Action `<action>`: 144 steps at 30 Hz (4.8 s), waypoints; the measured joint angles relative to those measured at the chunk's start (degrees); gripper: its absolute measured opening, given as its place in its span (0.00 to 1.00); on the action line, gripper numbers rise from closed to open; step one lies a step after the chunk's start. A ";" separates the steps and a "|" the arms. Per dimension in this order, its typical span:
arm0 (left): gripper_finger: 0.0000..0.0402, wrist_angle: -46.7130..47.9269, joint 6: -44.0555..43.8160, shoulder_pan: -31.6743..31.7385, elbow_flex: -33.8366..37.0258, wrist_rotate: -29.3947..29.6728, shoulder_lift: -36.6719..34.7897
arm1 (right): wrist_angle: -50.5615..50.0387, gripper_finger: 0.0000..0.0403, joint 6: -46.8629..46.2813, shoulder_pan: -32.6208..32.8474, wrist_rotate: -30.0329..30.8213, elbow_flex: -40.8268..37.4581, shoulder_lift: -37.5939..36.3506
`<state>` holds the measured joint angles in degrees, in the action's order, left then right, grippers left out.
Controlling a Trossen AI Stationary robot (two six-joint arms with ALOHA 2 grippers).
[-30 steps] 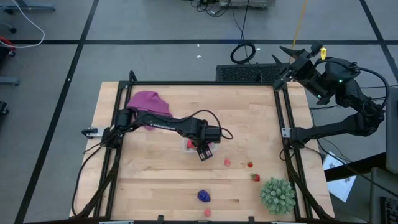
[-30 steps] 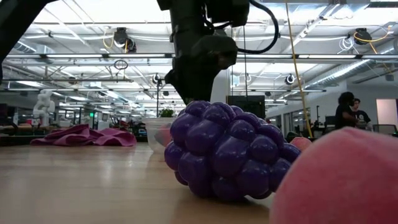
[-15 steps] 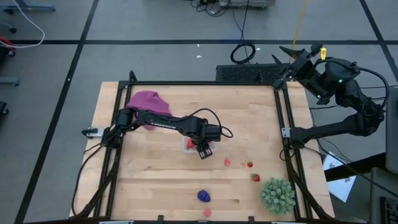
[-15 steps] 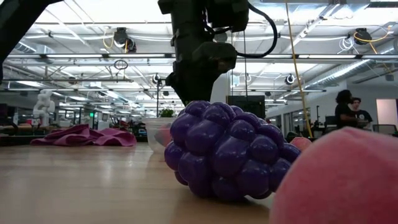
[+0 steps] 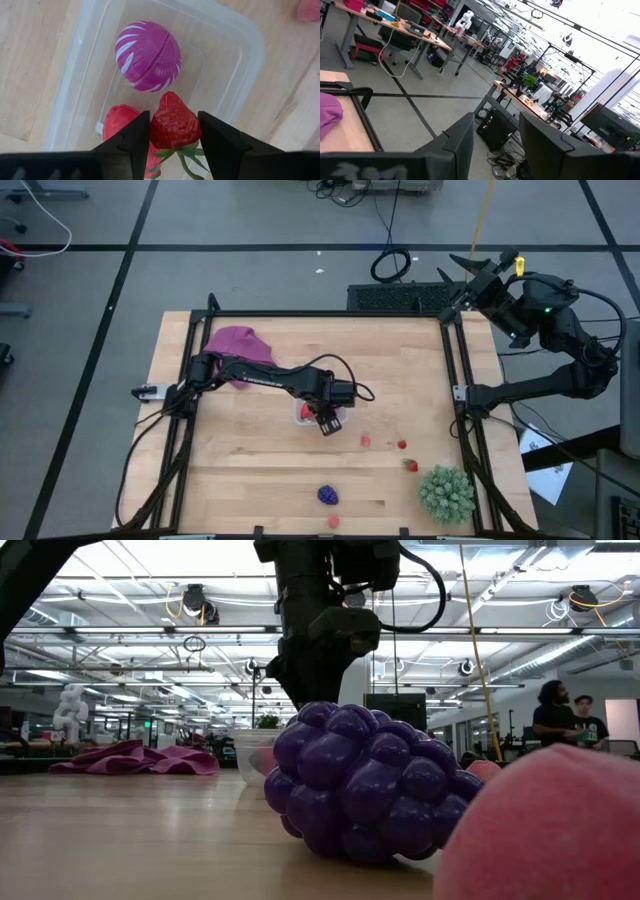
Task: Pick and placing Produce into tupperware
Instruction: Put the bottom left red strawberry into the transparent bin, then put the top pink peach into the transparent bin
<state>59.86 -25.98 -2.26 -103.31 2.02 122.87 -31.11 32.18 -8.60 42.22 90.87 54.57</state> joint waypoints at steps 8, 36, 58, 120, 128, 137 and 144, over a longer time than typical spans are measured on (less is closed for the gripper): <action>0.41 0.04 -1.33 0.46 0.00 0.00 -0.02 | 0.00 0.37 -0.02 0.00 0.00 0.00 0.00; 0.57 10.84 2.72 5.01 -2.10 13.74 -14.55 | -2.08 0.37 -3.19 0.09 -0.09 0.00 0.00; 0.56 30.14 -15.44 -6.19 -1.95 23.94 -31.10 | -12.72 0.37 -16.74 8.57 -35.00 -0.02 9.93; 0.56 30.14 -4.48 -1.81 -1.88 26.82 -32.48 | -16.91 0.37 -46.09 26.34 -37.88 -20.44 32.18; 0.56 30.17 -4.30 -1.81 -1.88 27.03 -32.48 | -15.11 0.37 -46.43 26.36 -39.94 -20.44 34.40; 0.56 30.16 -4.28 -1.81 -1.88 27.08 -32.48 | -7.84 0.37 -52.31 27.14 -47.47 -20.44 34.42; 0.56 30.16 -4.28 -1.82 -1.88 27.06 -32.48 | -3.71 0.37 -51.14 29.56 -47.29 -20.44 34.42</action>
<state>90.02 -30.26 -4.09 -105.19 29.08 90.39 -34.82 -18.96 20.96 -5.08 70.43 88.99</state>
